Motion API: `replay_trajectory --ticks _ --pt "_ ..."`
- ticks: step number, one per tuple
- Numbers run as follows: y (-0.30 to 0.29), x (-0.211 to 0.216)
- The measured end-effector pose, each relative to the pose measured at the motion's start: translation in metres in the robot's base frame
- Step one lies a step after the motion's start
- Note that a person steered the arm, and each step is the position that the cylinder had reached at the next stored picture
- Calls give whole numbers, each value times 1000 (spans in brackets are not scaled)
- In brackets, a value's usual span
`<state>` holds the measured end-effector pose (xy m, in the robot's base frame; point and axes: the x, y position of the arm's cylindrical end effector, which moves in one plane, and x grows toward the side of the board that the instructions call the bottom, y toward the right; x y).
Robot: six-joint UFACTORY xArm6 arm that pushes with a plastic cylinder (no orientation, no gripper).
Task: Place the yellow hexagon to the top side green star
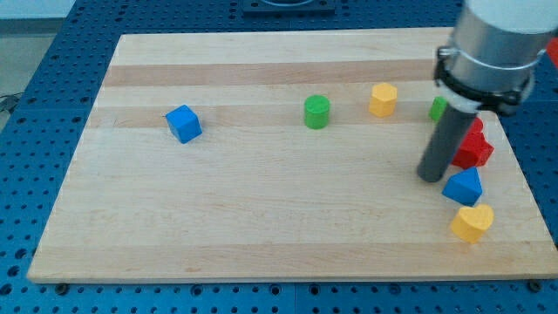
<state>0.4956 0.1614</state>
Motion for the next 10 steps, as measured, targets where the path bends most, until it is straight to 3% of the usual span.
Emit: replay_trajectory --ticks 1,2,3,4,5,8,10 --pt "-37 -21" --pt "-38 -25" --pt "-50 -78" --pt "-56 -81" --pt "-62 -123" --pt "11 -129" --pt "30 -143"
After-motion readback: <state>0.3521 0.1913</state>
